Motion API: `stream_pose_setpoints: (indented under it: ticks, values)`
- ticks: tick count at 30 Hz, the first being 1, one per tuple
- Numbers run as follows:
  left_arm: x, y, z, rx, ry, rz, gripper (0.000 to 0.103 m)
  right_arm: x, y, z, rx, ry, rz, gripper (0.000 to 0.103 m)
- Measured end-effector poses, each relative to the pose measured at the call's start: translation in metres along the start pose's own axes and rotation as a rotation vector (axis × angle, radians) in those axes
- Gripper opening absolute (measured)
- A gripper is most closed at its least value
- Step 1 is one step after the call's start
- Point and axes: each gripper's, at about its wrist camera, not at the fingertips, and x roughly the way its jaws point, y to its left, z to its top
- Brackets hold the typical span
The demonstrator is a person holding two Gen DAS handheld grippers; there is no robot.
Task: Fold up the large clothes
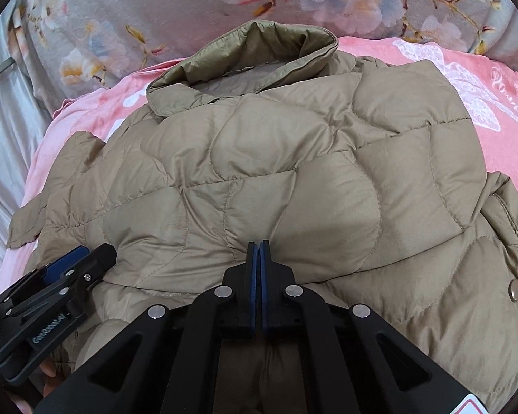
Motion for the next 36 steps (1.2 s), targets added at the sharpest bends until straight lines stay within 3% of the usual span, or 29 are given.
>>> stream_pose_setpoints:
  ticks: [1,5,8,9,10,12,13,17,20,22,23,25,29,33,36]
  values:
    - [-0.003,0.004,0.0,-0.021,-0.008,-0.027,0.056,0.0,-0.001,0.0,0.004,0.0,0.003,0.0]
    - [-0.029,0.037,0.002,-0.138,0.003,-0.112,0.056,-0.004,0.0,0.001,0.006,0.007,-0.001,0.0]
    - [-0.063,0.092,0.009,-0.249,-0.016,-0.141,0.069,-0.033,0.015,-0.01,-0.05,-0.012,-0.064,0.016]
    - [-0.077,0.123,0.013,-0.295,-0.041,-0.099,0.078,-0.044,0.021,-0.015,-0.07,-0.029,-0.066,0.025]
    - [-0.085,0.144,0.016,-0.324,-0.057,-0.061,0.08,-0.058,0.027,-0.023,-0.093,-0.046,-0.063,0.033]
    - [-0.095,0.197,0.021,-0.389,-0.073,0.017,0.08,-0.08,0.035,-0.039,-0.106,-0.063,-0.05,0.04]
    - [-0.097,0.238,0.023,-0.449,-0.071,0.08,0.08,-0.087,0.038,-0.047,-0.102,-0.061,-0.037,0.04]
    - [-0.095,0.352,0.022,-0.645,-0.067,0.202,0.08,-0.1,0.044,-0.078,-0.065,-0.036,0.019,0.04]
    - [-0.095,0.407,0.018,-0.733,-0.077,0.303,0.079,-0.099,0.047,-0.093,-0.051,-0.04,0.029,0.042]
    - [-0.093,0.429,0.018,-0.76,-0.083,0.32,0.078,-0.095,0.049,-0.096,-0.052,-0.046,0.017,0.045]
    - [-0.089,0.436,0.017,-0.773,-0.075,0.312,0.076,-0.093,0.048,-0.098,-0.046,-0.052,0.013,0.046]
    - [-0.079,0.449,0.014,-0.815,-0.054,0.261,0.045,-0.09,0.047,-0.101,-0.037,-0.057,0.017,0.047]
    - [-0.073,0.447,0.02,-0.829,-0.062,0.211,0.009,-0.087,0.044,-0.104,-0.02,-0.056,0.023,0.048]
    - [-0.1,0.404,0.058,-0.688,-0.155,0.156,0.005,-0.086,0.045,-0.106,-0.022,-0.06,0.015,0.049]
    - [-0.138,0.314,0.104,-0.472,-0.251,0.057,0.004,-0.085,0.047,-0.105,-0.024,-0.061,0.008,0.05]
